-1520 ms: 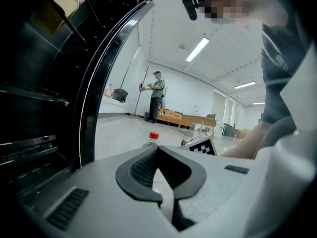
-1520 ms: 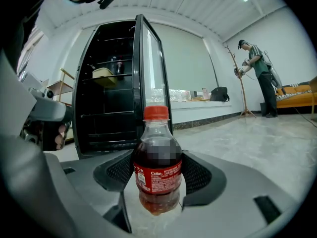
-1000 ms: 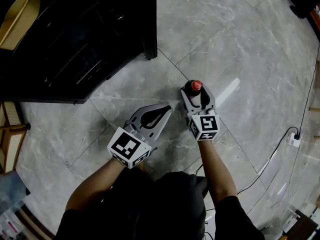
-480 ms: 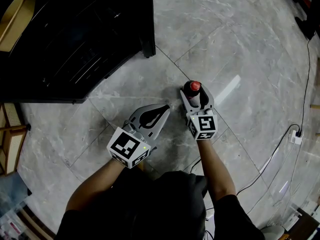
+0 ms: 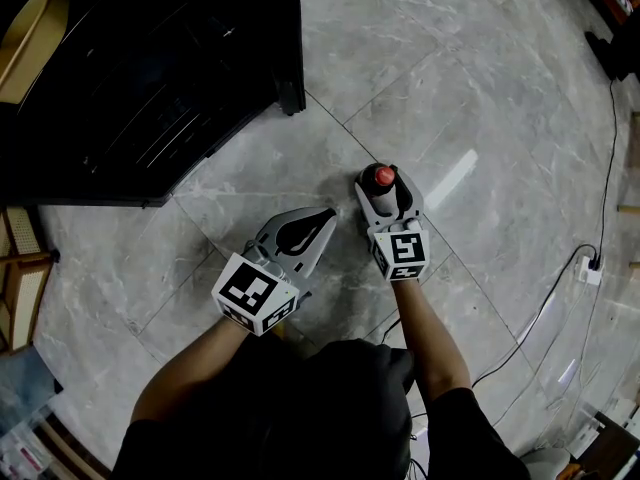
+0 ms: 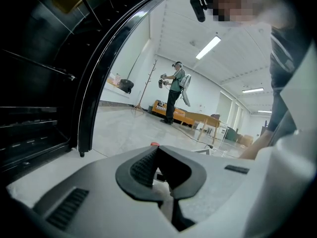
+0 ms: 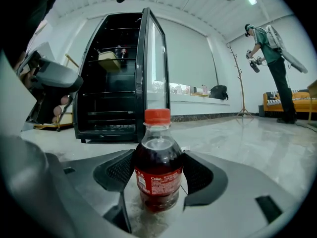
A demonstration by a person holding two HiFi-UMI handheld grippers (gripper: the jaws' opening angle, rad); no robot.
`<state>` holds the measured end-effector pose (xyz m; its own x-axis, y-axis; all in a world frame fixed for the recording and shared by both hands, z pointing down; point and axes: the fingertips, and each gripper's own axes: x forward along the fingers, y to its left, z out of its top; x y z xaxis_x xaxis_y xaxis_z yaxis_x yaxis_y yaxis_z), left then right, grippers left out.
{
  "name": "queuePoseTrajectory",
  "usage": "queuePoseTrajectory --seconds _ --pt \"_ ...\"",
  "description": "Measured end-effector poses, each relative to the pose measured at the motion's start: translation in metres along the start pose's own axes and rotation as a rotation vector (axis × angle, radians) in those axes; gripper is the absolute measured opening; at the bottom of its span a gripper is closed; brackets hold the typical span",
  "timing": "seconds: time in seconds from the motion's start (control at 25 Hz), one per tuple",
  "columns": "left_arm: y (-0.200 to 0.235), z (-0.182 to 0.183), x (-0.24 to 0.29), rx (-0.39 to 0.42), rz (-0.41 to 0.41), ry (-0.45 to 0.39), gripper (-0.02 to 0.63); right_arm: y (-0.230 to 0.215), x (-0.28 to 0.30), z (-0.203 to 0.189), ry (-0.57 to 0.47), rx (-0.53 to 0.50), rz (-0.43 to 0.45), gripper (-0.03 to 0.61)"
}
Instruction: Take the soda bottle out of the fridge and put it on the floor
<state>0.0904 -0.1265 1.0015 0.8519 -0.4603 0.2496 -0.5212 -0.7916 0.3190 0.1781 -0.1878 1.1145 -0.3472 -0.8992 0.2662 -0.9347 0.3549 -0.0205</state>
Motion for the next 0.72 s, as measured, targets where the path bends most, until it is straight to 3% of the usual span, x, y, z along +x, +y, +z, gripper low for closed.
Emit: queuePoseTrajectory --seconds 0.36,0.56,0.72 --pt "-0.012 0.020 -0.009 0.000 -0.017 -0.006 0.006 0.007 -0.014 0.035 -0.008 -0.032 0.017 0.311" --pt "-0.031 0.073 -0.030 0.025 -0.031 0.017 0.008 0.015 -0.042 0.088 0.013 -0.021 0.003 0.311" --pt "-0.049 0.132 -0.044 0.038 -0.029 0.051 0.008 0.020 -0.064 0.157 0.021 0.013 -0.004 0.311"
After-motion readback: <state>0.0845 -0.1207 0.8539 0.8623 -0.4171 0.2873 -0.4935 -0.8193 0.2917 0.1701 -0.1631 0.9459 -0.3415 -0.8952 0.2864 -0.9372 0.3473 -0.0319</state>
